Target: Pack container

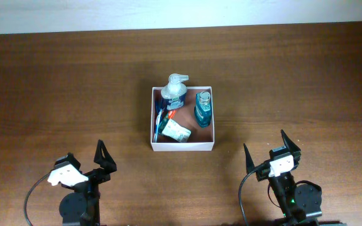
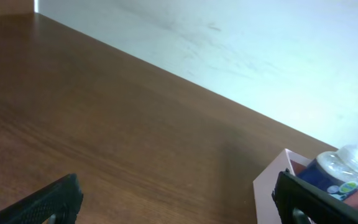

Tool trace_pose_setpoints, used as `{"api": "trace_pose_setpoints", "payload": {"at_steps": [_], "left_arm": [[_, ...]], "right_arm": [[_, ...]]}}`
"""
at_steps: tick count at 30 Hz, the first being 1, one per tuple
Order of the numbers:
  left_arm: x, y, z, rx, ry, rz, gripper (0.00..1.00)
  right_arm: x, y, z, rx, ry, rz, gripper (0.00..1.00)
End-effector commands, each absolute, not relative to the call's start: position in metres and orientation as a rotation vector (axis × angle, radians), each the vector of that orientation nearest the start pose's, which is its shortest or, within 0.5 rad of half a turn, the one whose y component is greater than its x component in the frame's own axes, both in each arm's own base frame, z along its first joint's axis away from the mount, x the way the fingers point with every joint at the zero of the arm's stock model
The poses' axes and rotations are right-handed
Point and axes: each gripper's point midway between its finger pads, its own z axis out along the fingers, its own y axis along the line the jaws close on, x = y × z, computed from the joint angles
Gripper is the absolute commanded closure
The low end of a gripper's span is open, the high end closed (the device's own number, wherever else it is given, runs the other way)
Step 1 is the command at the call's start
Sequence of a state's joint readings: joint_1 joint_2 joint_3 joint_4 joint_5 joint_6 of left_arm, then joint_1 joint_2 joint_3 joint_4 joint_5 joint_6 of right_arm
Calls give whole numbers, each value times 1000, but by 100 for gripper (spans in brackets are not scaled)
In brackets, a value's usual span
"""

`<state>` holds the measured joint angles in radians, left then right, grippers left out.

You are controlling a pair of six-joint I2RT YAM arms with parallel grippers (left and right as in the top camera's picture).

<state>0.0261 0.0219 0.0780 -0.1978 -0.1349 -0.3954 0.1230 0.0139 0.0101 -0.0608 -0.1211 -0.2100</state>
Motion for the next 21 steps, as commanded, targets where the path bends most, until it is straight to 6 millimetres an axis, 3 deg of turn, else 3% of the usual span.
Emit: {"api": "trace_pose_setpoints", "payload": {"at_steps": [1, 9, 21], "left_arm": [[240, 23, 154, -362, 1676, -137, 1], [241, 15, 153, -107, 1711, 19, 1], [241, 10, 153, -72, 1711, 19, 1]], "right_arm": [[241, 47, 159, -349, 1599, 19, 2], [241, 47, 159, -349, 1599, 19, 2], [241, 47, 159, -349, 1599, 19, 2]]}}
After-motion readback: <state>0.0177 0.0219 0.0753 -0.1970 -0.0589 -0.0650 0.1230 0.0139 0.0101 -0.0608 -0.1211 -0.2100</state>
